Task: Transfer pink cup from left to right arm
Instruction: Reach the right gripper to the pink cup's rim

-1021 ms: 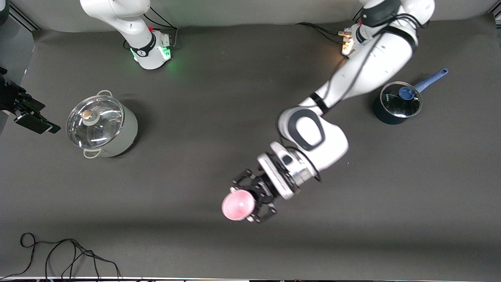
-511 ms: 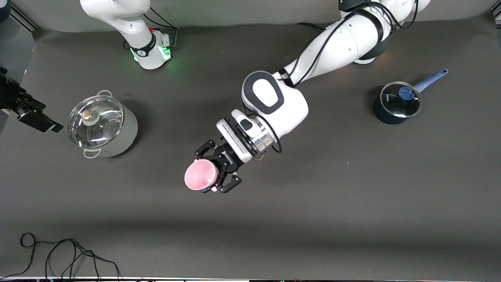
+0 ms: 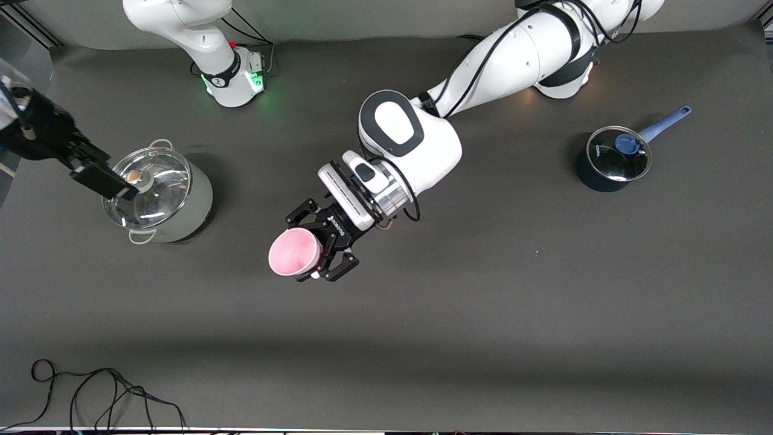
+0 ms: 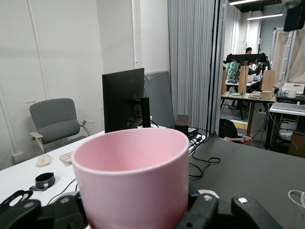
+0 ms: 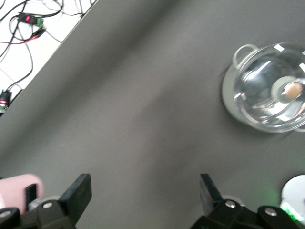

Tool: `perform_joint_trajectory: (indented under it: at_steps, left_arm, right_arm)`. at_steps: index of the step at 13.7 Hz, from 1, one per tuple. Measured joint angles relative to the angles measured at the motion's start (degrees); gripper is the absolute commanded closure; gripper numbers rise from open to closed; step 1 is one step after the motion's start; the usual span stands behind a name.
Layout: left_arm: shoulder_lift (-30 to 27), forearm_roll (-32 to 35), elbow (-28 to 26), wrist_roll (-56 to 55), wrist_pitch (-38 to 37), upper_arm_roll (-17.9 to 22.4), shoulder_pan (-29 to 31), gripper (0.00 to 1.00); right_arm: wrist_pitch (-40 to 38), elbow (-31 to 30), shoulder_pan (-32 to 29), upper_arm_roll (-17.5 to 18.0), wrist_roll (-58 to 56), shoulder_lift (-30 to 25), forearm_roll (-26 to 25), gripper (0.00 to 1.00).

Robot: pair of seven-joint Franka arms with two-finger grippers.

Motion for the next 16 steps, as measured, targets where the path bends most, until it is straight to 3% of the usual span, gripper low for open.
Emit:
perform_joint_trajectory:
  at_steps: [6, 16]
  left_arm:
    - [0.00, 0.00, 0.05, -0.01, 0.00, 0.07, -0.13, 1.00]
    - [0.00, 0.00, 0.06, -0.05, 0.35, 0.16, -0.38, 1.00]
  right_arm:
    - [2.91, 8.88, 3.13, 7.56, 13.54, 7.93, 0.29, 0.01]
    - [9.92, 12.37, 8.54, 8.12, 15.92, 13.48, -5.44, 0.01]
